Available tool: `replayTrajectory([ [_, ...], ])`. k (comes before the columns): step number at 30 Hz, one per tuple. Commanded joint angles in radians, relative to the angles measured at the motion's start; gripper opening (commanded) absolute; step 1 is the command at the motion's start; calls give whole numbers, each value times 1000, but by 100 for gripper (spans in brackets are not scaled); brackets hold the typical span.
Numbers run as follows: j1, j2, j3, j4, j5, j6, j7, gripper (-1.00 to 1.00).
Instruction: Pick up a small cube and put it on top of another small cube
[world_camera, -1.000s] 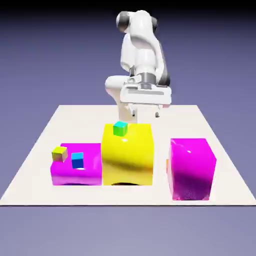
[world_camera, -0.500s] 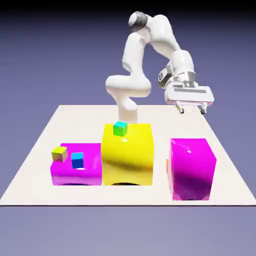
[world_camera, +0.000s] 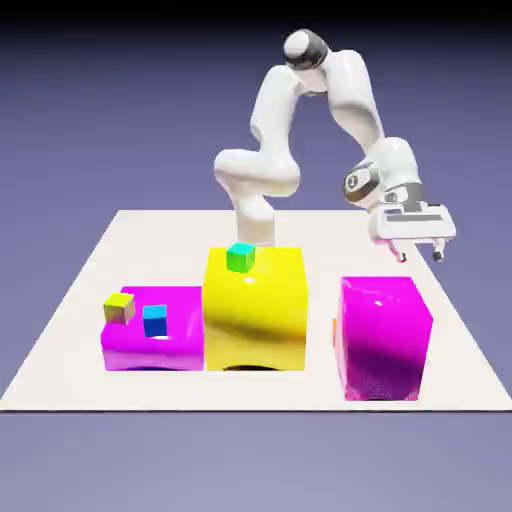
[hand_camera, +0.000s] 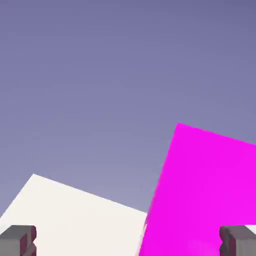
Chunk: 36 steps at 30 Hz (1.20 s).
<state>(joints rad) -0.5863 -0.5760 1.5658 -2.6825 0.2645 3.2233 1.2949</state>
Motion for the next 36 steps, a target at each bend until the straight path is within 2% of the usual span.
replayTrajectory([
  [1, -15, 0, 36, 1, 7, 5, 13, 0],
  [4, -60, 2, 145, 6, 26, 20, 52, 0],
  [17, -501, 119, 586, -300, 168, 267, 272, 0],
  [29, -931, -108, 897, -176, -63, 447, 468, 0],
  [30, -931, -108, 897, -176, -63, 447, 468, -100],
  [36, -750, -11, 768, -230, 34, 372, 386, -100],
])
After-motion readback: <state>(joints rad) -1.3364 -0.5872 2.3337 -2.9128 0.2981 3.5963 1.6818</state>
